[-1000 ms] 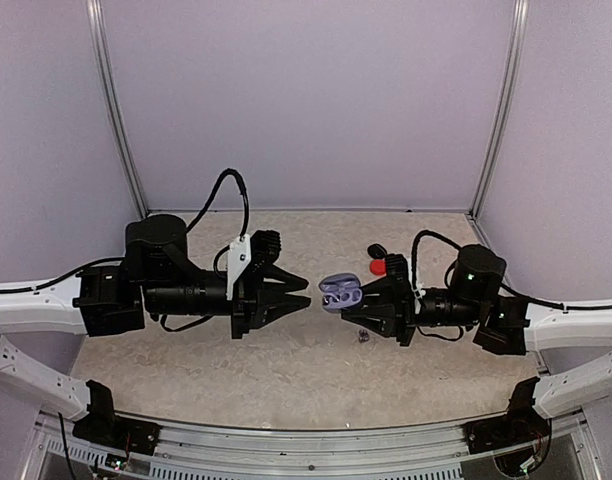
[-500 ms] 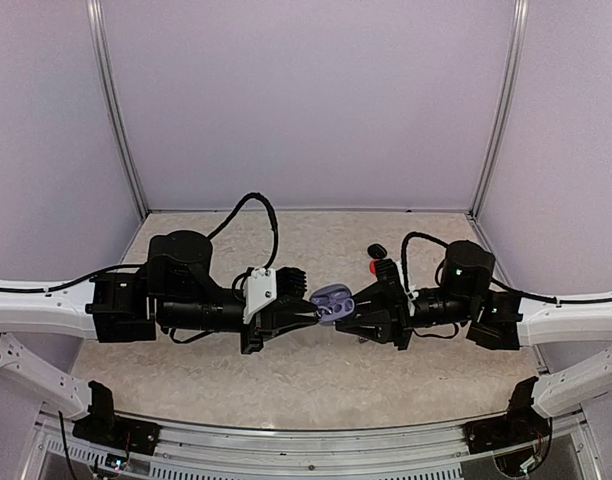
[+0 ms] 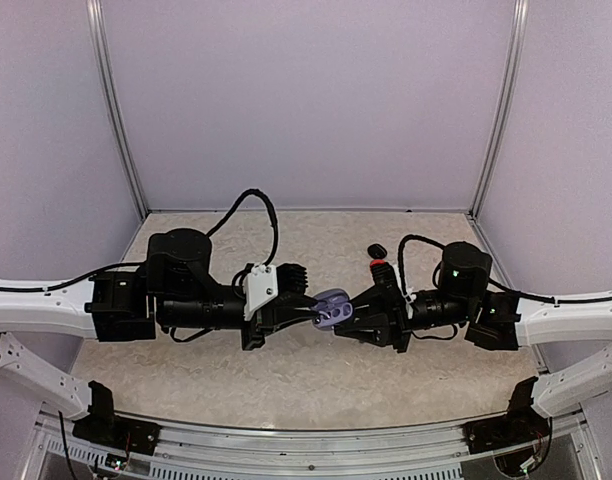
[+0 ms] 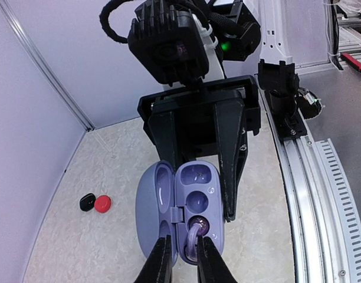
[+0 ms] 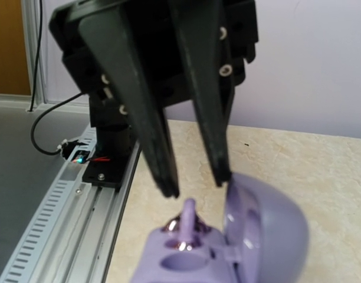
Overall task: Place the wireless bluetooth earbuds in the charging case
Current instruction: Move the right earbud to the center of the board.
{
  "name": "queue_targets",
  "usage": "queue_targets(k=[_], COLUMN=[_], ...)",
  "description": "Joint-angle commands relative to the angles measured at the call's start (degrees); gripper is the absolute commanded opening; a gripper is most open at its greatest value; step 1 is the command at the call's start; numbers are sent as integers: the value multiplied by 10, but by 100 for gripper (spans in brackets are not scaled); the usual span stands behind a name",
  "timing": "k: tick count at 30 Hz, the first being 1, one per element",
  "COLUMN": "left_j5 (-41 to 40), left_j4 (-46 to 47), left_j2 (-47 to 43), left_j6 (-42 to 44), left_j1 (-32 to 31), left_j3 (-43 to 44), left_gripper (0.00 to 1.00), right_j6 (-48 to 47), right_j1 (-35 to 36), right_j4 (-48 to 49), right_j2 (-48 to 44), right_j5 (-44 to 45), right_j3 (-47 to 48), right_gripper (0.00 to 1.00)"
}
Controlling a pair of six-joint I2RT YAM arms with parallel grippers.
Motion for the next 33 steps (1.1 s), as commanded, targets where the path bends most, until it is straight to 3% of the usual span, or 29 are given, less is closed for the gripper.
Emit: queue_targets(k=[1, 20, 30, 33], left_j5=[-1, 35, 50, 41], left_j4=[0, -33, -58, -33], left_j2=[7, 37, 72, 63], left_j6=[8, 8, 4, 5], left_j1=[-4, -9, -12, -14], left_j3=[15, 11, 34, 25], left_gripper=[17, 0, 0, 7], right_j6=[4, 11, 4, 5], right_j1=[8, 8, 8, 6], right_j4=[3, 25, 21, 21], right_j2=[-2, -11, -10, -18], right_j5=[-5, 2, -3, 26], right_j3=[20, 20, 24, 11], right_gripper=[0, 0, 0, 0])
